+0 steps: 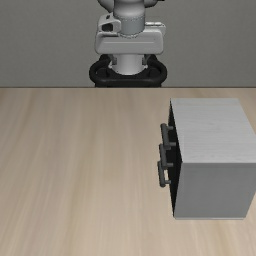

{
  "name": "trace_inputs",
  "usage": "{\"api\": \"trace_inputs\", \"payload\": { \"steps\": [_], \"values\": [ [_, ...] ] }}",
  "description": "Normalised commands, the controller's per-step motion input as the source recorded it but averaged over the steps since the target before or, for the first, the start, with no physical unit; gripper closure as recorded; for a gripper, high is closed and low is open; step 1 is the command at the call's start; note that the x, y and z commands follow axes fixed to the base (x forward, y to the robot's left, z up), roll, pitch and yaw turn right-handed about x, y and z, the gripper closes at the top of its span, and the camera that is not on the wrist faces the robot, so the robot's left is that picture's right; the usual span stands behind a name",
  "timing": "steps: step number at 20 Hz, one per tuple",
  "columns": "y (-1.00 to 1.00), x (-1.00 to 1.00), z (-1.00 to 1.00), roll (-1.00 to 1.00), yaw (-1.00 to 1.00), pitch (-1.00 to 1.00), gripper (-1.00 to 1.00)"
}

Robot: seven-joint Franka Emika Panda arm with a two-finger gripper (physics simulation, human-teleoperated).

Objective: Open the top layer of the cabinet

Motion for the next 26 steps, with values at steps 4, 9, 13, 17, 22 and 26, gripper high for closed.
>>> {"api": "trace_inputs", "payload": {
  "steps": [4,9,13,17,22,26],
  "values": [
    [0.0,1.0,0.0,0.0,0.0,0.0,-1.0],
    [0.0,1.0,0.0,0.0,0.0,0.0,-1.0],
    [0.0,1.0,0.0,0.0,0.0,0.0,-1.0],
    [0.0,1.0,0.0,0.0,0.0,0.0,-1.0],
    [0.0,0.2,0.0,0.31,0.0,0.0,-1.0],
    [0.0,0.0,0.0,0.45,0.0,0.0,-1.0]
  ]
}}
